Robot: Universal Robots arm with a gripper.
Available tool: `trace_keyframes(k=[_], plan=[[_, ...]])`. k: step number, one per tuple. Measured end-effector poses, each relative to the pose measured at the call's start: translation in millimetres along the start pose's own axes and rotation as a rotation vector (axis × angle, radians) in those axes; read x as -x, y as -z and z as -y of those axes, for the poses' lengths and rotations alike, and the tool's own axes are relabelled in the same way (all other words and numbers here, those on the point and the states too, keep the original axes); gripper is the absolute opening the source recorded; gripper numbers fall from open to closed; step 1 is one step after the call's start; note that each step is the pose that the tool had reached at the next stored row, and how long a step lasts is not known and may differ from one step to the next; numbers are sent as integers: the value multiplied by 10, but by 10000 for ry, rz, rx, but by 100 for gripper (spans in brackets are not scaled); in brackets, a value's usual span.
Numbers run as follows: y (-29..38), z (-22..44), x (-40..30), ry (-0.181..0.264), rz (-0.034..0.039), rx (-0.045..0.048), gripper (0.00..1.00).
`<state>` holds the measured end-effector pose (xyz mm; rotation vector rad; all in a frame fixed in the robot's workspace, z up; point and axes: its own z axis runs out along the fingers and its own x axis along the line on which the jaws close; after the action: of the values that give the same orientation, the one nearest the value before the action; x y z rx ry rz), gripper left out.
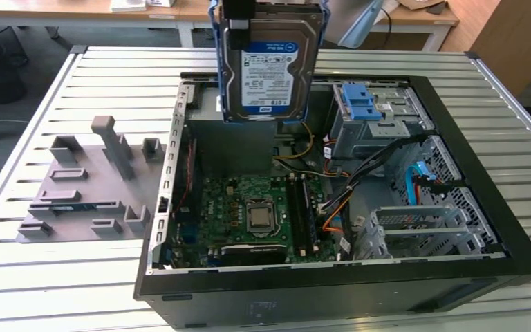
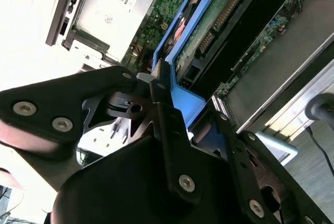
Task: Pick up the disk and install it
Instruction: 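Pick up the disk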
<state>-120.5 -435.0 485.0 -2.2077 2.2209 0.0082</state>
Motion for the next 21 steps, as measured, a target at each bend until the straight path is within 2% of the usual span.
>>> trace_keyframes(k=[21], plan=[[0, 269, -103, -4, -1, 0, 36]])
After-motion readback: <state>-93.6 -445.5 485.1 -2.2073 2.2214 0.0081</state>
